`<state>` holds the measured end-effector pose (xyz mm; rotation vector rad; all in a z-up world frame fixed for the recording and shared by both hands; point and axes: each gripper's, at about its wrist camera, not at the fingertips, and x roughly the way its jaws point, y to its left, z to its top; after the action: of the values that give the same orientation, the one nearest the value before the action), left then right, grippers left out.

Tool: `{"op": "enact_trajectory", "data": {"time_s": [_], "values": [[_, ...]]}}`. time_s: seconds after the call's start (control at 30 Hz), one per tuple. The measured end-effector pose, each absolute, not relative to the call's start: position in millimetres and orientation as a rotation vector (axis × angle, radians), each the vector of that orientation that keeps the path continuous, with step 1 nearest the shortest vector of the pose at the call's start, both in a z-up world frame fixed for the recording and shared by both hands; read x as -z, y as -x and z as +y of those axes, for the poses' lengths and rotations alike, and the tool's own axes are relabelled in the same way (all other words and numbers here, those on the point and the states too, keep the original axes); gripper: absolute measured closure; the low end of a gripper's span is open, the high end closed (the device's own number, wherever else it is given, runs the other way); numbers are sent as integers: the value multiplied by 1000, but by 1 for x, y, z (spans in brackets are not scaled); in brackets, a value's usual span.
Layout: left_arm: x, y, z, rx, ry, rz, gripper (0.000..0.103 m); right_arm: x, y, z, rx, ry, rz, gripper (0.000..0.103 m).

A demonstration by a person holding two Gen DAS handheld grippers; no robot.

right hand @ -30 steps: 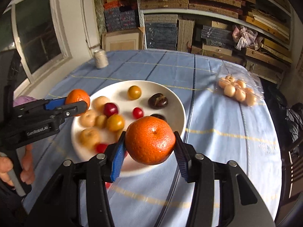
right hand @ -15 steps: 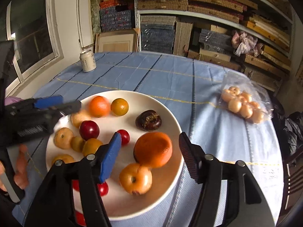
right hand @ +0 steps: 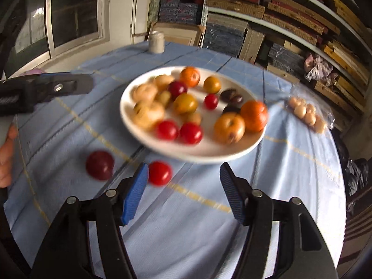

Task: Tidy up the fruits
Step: 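Withdraw both open tools from the plate toward the last fruit, then grasp the last red tomato with the right tool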

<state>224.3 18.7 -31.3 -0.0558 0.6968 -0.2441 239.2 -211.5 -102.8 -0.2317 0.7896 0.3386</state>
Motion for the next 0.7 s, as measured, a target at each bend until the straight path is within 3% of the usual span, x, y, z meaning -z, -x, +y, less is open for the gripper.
{"op": "enact_trajectory", "data": {"time_s": [0.37,0.47,0.53,0.57,0.7], "values": [[62,-214,29,255,27,715,15,124,-266,-185,-306,244,844,44],[62,-212,25,262,4,716,15,134,-277,-180,-290,242,903,59],[63,-210,23,268,-11,717,15,134,-279,-180,-289,227,899,62],[63,-209,21,271,-15,718,15,134,-279,-180,-283,227,899,74],[65,-205,13,295,-48,730,15,127,-269,-190,-285,197,884,73]]}}
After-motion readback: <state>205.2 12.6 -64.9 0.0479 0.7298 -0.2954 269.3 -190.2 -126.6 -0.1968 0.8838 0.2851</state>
